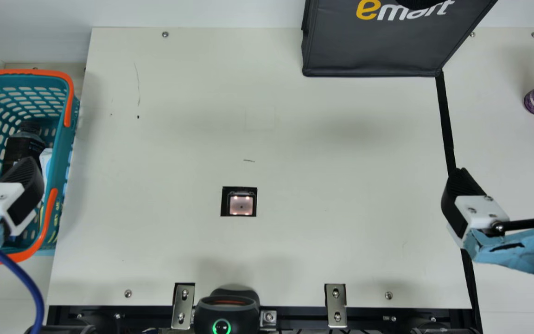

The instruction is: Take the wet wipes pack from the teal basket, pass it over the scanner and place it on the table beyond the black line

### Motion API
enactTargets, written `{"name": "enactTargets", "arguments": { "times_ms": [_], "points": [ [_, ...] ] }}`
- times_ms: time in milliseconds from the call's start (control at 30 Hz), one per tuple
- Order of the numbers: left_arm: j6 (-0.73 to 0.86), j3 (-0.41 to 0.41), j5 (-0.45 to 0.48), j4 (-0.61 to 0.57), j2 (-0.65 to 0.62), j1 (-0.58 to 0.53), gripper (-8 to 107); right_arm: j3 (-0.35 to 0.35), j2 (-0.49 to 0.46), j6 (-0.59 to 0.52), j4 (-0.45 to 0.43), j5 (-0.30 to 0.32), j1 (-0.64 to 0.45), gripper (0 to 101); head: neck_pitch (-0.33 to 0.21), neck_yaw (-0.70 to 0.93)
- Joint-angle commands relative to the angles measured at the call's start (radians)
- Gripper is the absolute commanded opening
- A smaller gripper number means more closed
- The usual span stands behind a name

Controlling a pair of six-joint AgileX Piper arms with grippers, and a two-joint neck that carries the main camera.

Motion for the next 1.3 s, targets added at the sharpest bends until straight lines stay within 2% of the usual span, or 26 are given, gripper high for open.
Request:
{"name": "enactTargets", "arguments": {
  "times_ms": [0, 467, 1000, 1267],
  "points": [
    [0.0, 0.0, 0.0, 0.0, 0.0, 0.0, 90, 0.0, 0.0, 0.0, 0.0, 0.0, 0.0, 95, -0.029, 0.027],
    [0.0, 0.0, 0.0, 0.0, 0.0, 0.0, 90, 0.0, 0.0, 0.0, 0.0, 0.0, 0.0, 95, -0.029, 0.352],
    [-0.007, 0.0, 0.0, 0.003, 0.004, 0.007, 90, 0.0, 0.0, 0.0, 0.0, 0.0, 0.0, 95, -0.029, 0.352],
    [-0.106, 0.002, -0.01, 0.03, 0.048, 0.123, 90, 0.0, 0.0, 0.0, 0.0, -0.001, 0.0, 95, -0.029, 0.352]
  ]
}}
